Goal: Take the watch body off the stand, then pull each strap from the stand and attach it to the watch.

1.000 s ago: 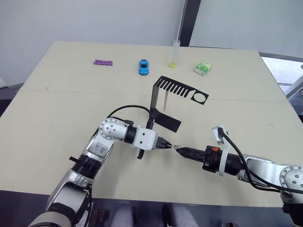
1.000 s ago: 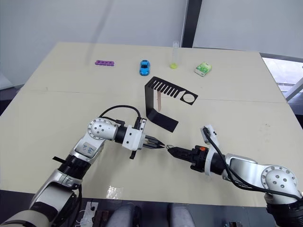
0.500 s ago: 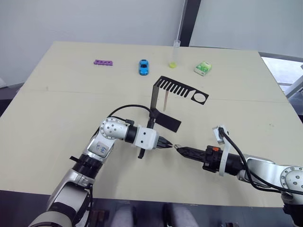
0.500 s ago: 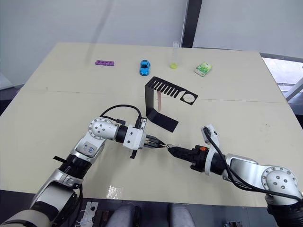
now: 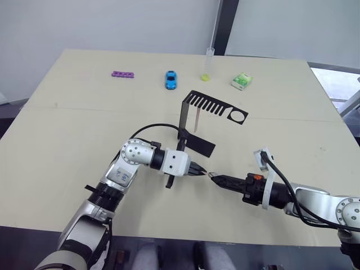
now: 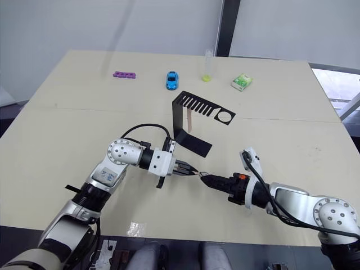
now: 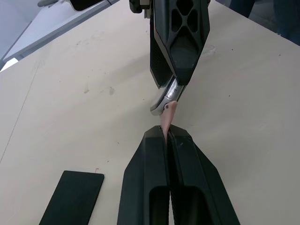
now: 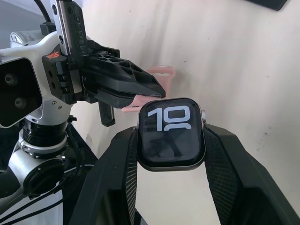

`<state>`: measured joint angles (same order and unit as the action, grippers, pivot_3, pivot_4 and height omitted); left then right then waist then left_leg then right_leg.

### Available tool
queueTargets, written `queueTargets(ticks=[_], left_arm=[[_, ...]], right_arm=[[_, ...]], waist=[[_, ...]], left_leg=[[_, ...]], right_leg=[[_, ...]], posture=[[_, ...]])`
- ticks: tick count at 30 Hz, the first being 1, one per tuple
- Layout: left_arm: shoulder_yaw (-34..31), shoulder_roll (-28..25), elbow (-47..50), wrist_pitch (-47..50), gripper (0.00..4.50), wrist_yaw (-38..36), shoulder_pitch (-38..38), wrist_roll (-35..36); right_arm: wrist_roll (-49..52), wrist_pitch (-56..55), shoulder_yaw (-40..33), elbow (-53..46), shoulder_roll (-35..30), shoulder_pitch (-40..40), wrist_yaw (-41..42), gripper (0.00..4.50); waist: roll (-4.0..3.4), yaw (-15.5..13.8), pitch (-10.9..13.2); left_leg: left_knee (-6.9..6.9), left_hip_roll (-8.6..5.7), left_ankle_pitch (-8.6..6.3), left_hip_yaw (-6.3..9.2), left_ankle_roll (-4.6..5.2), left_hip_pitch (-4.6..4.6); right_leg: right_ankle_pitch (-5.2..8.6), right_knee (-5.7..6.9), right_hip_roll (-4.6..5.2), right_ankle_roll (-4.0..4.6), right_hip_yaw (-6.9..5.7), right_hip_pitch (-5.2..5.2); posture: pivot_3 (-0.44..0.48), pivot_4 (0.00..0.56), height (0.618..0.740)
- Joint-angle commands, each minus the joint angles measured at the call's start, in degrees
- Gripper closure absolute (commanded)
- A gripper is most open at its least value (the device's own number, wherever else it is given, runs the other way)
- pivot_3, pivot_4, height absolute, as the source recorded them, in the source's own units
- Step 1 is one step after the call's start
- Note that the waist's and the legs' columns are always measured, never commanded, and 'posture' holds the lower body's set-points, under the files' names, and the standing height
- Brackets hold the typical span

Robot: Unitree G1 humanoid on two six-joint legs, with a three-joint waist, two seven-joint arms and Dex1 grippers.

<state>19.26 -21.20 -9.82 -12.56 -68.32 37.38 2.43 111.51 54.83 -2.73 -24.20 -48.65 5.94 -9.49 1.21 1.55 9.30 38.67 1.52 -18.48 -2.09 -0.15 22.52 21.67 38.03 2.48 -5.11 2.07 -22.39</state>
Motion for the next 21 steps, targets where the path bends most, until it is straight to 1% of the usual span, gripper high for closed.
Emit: queueTargets(ticks=[1, 21], left_arm=[[1.0, 2.1, 2.1, -0.5, 4.5, 1.0, 1.5, 0.9], [1.3, 3.5, 0.7, -0.8, 4.5, 1.3, 2.1, 0.3]], right_arm=[[1.5, 0.3, 1.2, -3.6, 0.2, 0.3, 2.6, 3.0], [1.5, -0.4, 1.1, -4.7, 0.1, 0.0, 3.1, 3.0]], waist=[[0.0, 0.0, 0.0], [0.0, 0.0, 0.0]], left_leg=[[0.0, 0.0, 0.0, 0.0, 0.0, 0.0], [0.0, 0.0, 0.0, 0.0, 0.0, 0.0]], right_leg=[[0.0, 0.0, 0.0, 0.0, 0.0, 0.0], [0.0, -0.01, 0.0, 0.0, 0.0, 0.01]], posture=[[0.0, 0.15, 0.74], [0.0, 0.15, 0.74]])
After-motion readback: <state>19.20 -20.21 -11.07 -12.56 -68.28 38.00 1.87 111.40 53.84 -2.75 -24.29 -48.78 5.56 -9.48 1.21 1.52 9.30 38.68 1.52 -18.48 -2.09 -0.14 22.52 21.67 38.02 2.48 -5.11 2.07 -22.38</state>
